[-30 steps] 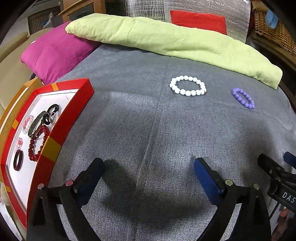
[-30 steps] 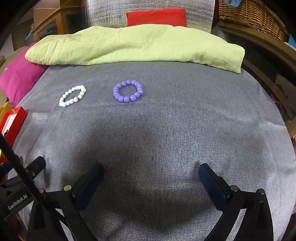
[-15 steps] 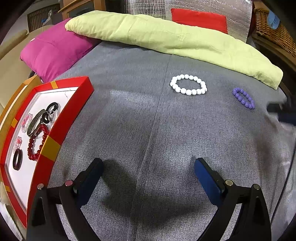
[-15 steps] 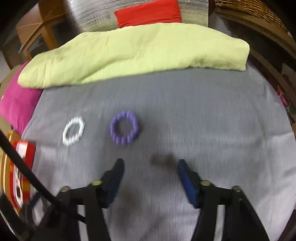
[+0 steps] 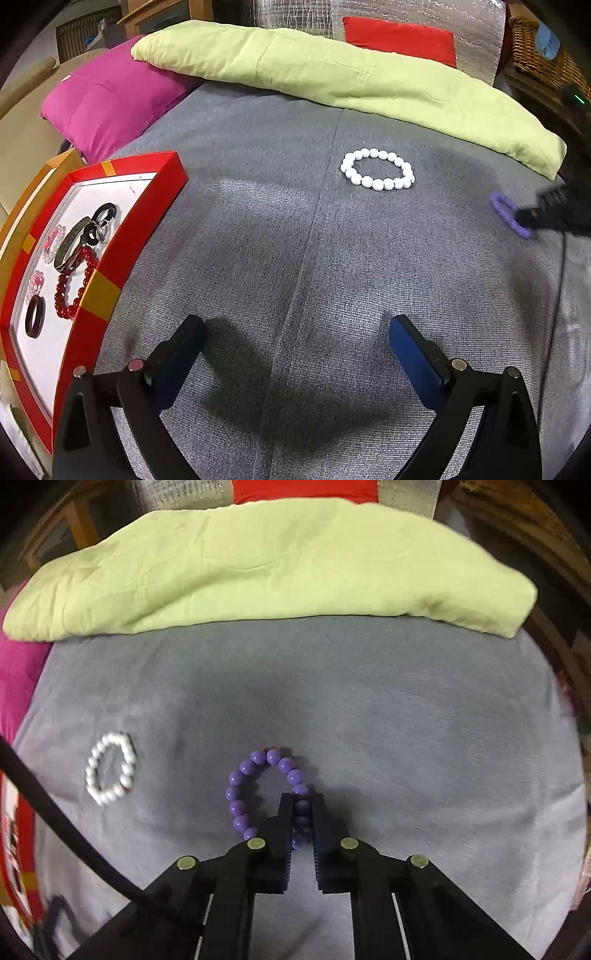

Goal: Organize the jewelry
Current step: 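Grasp the purple bead bracelet with the right gripper, then grasp the white bead bracelet with the left gripper while the right holds the purple bracelet, then lift both held bracelets up off the bed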

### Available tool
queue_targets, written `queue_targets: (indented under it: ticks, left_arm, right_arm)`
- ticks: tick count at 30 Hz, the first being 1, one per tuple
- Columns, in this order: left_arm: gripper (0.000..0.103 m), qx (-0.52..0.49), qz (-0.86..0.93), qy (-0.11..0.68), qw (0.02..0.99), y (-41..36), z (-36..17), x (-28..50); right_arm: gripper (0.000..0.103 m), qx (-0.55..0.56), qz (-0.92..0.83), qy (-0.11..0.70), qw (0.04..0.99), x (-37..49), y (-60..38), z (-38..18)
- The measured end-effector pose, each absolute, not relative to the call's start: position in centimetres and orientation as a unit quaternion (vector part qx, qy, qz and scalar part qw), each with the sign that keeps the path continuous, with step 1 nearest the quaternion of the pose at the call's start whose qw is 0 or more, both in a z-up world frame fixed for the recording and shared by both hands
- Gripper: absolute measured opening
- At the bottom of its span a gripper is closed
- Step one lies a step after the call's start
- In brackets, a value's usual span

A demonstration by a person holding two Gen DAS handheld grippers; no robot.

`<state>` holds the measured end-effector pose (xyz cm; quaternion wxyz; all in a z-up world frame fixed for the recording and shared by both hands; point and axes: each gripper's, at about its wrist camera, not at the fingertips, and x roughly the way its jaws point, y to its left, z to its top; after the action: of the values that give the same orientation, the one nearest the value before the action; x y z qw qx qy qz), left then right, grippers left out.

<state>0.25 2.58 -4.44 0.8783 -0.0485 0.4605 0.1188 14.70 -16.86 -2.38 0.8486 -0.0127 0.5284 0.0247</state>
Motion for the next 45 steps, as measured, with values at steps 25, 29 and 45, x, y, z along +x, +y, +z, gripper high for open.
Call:
queue_targets:
  ticks: [25, 29, 45]
  left_arm:
    - [0.041, -0.077, 0.101, 0.523, 0.843, 3.3, -3.5, 15.0]
    - [0.009, -0.041, 0.099, 0.518, 0.849, 2.7, -2.7, 14.7]
    - [0.01, -0.011, 0.029, 0.375, 0.927, 1.3, 1.2, 0.2]
  right_arm:
    - [0.01, 0.131, 0.085, 0.495, 0.855, 9.2, -23.2, -3.5]
    - [0.01, 0.14, 0.09, 0.495, 0.853, 9.6, -23.4, -3.5]
    - [0.01, 0.154, 0.13, 0.456, 0.867, 7.5, -22.6, -1.2]
